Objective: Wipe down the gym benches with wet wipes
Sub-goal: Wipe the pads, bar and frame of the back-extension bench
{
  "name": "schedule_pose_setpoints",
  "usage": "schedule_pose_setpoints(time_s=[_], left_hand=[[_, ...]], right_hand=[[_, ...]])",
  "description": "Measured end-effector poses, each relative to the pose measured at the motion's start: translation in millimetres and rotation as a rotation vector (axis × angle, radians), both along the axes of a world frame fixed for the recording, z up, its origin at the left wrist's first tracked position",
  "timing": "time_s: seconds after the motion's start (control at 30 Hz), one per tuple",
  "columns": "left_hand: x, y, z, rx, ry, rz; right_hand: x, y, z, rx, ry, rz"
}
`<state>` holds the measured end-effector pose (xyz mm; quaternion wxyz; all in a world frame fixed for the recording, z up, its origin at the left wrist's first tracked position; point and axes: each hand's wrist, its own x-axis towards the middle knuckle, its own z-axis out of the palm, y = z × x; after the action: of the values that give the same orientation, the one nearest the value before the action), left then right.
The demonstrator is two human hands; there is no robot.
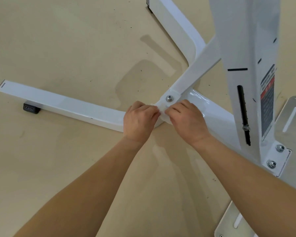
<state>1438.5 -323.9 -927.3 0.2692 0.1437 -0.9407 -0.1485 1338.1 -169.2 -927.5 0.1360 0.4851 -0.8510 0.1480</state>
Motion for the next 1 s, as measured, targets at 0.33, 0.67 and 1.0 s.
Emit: schedule_pose_setpoints(time_s=[0.33, 0.67, 1.0], left_hand=[[-37, 8, -3, 0.084, -0.071, -0.114], [-61, -2, 6, 0.204, -0.241, -0.101], [-75, 1, 12, 0.461, -0.052, -0.079]], right_hand=[[11, -17, 0, -0.113, -0.270, -0.362], [25, -16, -6, 0.039, -0.261, -0.458], [22, -12, -9, 0.145, -0.340, -0.249]])
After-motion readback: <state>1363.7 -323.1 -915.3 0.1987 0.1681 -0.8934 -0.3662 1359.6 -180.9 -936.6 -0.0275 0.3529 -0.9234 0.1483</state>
